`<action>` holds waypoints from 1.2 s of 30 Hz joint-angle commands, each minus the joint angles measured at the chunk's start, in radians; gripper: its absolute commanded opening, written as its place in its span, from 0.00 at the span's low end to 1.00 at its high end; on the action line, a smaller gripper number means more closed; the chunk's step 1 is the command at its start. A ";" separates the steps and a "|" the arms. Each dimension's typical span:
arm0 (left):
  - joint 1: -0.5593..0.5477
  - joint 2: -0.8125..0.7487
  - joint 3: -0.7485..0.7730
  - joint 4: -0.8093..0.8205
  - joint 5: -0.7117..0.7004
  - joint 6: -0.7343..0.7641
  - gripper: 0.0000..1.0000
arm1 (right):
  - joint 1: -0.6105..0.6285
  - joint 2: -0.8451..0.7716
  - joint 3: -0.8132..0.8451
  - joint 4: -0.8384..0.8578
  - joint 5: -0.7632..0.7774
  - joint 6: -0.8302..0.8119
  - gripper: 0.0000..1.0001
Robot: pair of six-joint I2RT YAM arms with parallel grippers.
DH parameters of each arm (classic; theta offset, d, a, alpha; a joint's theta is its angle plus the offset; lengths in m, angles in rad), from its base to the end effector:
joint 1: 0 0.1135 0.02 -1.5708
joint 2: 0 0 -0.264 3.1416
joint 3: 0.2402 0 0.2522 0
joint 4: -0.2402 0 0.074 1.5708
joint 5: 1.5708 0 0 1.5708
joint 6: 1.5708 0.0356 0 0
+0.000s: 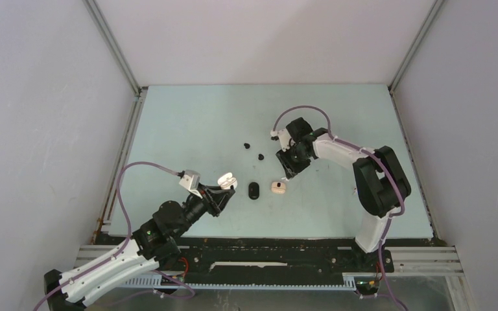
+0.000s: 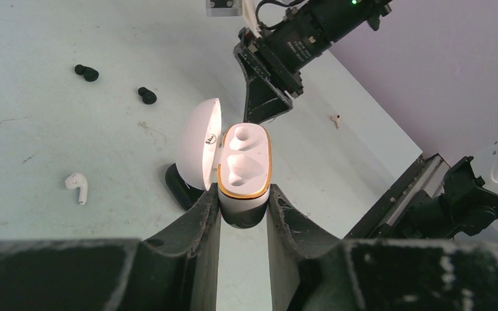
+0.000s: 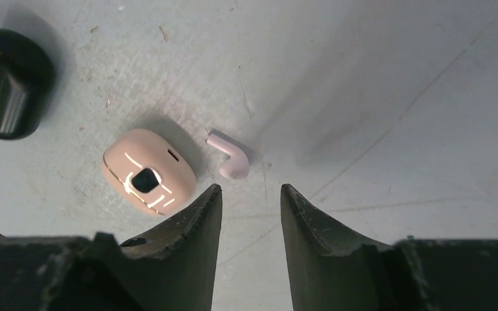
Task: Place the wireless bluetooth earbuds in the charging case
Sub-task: Pick up the earbud from the center of the board.
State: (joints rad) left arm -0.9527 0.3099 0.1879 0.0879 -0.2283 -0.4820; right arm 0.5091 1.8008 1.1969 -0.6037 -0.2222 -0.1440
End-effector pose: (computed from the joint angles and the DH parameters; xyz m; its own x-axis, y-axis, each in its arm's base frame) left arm 0.0805 -0.0993 0.2200 -0.3247 -0.3225 -0.8891 0.5781 0.6764 -0.4564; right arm 0.3057 0.1796 0.1792 -0.7297 -0.5676 -0.3812 -0.6553 0.7398 0.1529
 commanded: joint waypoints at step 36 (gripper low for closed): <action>-0.005 0.014 -0.020 0.089 0.024 -0.020 0.00 | 0.001 -0.048 0.046 -0.041 0.028 -0.101 0.00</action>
State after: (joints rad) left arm -0.9535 0.3073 0.1860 0.0971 -0.2264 -0.4976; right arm 0.5175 1.8980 1.2495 -0.6308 -0.2356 -0.1795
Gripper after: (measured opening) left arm 0.298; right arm 0.198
